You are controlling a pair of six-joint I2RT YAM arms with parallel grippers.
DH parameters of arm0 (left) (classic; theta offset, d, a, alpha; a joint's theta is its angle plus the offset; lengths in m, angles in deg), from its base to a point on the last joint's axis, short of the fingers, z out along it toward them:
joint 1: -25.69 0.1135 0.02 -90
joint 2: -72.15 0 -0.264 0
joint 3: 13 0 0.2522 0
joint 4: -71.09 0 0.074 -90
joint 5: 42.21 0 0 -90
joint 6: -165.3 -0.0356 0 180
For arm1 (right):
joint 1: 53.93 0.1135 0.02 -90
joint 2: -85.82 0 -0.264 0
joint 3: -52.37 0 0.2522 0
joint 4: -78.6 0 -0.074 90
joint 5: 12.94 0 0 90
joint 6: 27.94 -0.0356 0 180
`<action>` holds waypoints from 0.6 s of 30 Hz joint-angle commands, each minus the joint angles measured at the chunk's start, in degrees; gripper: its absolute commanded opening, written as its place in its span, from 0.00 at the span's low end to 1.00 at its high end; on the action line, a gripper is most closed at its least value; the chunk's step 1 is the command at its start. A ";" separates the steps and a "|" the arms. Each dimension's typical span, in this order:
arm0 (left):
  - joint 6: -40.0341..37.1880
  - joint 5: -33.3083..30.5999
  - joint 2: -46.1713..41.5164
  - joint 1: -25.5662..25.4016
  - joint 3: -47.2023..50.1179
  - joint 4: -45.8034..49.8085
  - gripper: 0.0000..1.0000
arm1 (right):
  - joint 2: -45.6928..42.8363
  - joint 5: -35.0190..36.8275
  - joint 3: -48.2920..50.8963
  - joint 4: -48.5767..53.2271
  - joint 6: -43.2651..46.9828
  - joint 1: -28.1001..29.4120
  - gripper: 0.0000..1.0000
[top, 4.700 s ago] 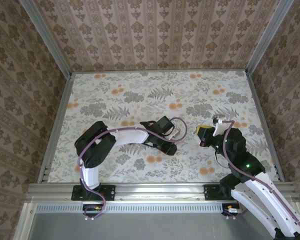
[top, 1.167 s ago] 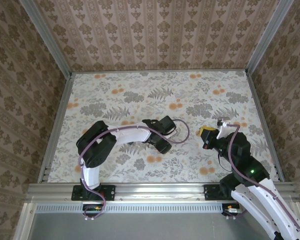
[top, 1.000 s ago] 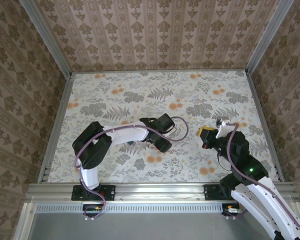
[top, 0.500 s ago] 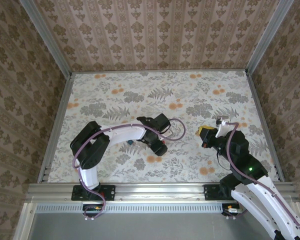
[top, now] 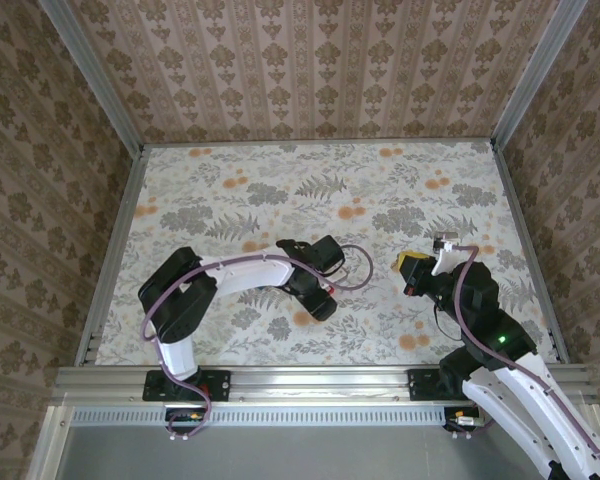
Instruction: Unlock with the key
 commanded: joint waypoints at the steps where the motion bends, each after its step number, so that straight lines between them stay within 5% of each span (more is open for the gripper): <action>1: 1.11 -4.93 -2.25 0.60 -2.79 3.03 0.74 | -0.63 -0.55 0.33 -1.28 -0.77 -0.23 0.03; 18: 1.15 -3.90 6.90 0.42 -9.71 7.06 0.69 | -2.19 0.38 0.86 0.10 -0.18 -0.23 0.03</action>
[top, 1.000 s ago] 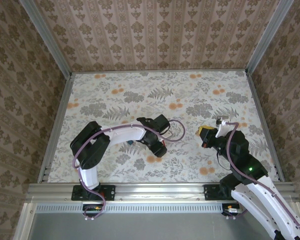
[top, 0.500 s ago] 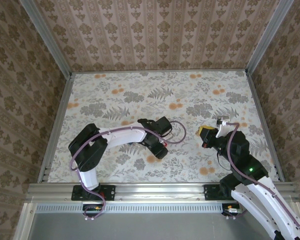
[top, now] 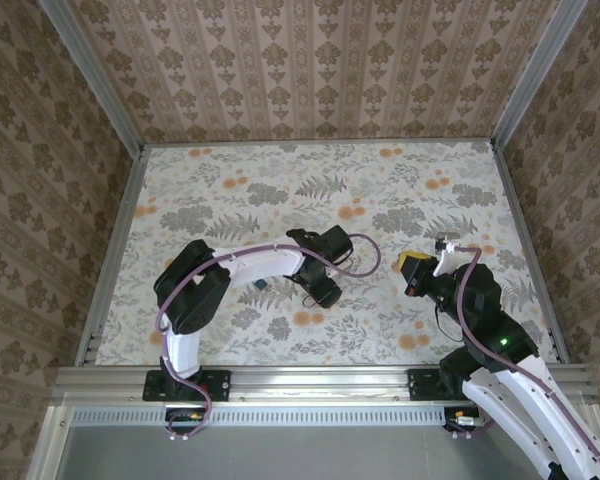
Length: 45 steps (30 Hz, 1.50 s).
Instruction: Unlock with the key
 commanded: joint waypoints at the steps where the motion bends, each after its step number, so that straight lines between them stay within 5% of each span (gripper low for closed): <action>1: 1.23 -0.89 1.11 -0.61 -1.42 4.02 0.69 | -1.08 0.34 0.86 -0.09 -0.24 -0.23 0.03; 18: 1.01 -3.30 5.66 -0.76 -3.40 2.33 0.62 | -2.24 0.50 0.84 1.18 -0.33 -0.23 0.03; 28: 0.94 -4.91 4.80 -0.70 -2.11 1.76 0.43 | -2.24 0.65 0.36 1.51 -0.07 -0.23 0.03; 37: 0.14 -8.24 -3.41 0.29 1.99 -3.74 0.39 | -1.22 0.24 -0.69 1.20 -0.42 -0.23 0.03; 45: -4.96 -13.08 -20.28 0.33 13.83 -20.54 0.40 | 4.74 -3.83 -3.47 -3.02 -3.53 -0.15 0.03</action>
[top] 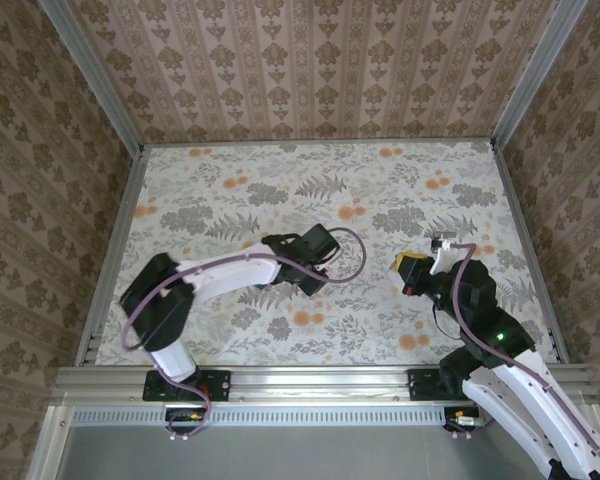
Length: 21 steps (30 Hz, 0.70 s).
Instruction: Unlock with the key
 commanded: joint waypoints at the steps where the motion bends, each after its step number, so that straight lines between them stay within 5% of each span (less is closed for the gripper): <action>1: -4.21 -4.11 -7.09 -0.15 4.08 -10.52 0.40 | 2.36 -2.86 -3.25 -3.49 -2.56 -0.14 0.03; 9: -12.18 -8.69 -25.47 -4.24 21.95 -37.66 0.42 | 14.27 -6.08 -9.95 -9.87 -8.83 2.90 0.02; 21: -15.94 -11.69 -31.90 -8.04 27.86 -46.70 0.44 | 26.00 -0.99 -17.21 -17.64 -11.93 14.09 0.02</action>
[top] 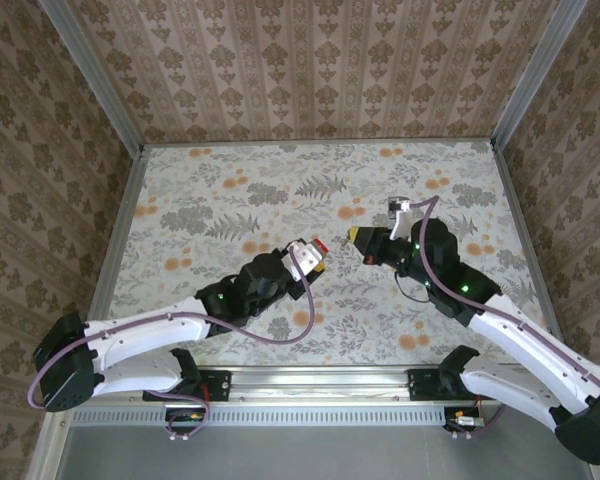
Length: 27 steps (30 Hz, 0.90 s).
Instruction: Unlock with the key
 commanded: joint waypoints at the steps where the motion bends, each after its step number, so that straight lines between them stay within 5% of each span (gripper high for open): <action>1: -2.49 -1.95 -1.21 -1.00 0.65 -5.28 0.44 | 1.35 2.68 -3.01 -3.94 -0.70 2.99 0.03; 27: 0.18 -1.51 -0.99 -1.59 0.56 -3.89 0.43 | 4.80 14.33 -4.42 -2.89 8.25 10.36 0.02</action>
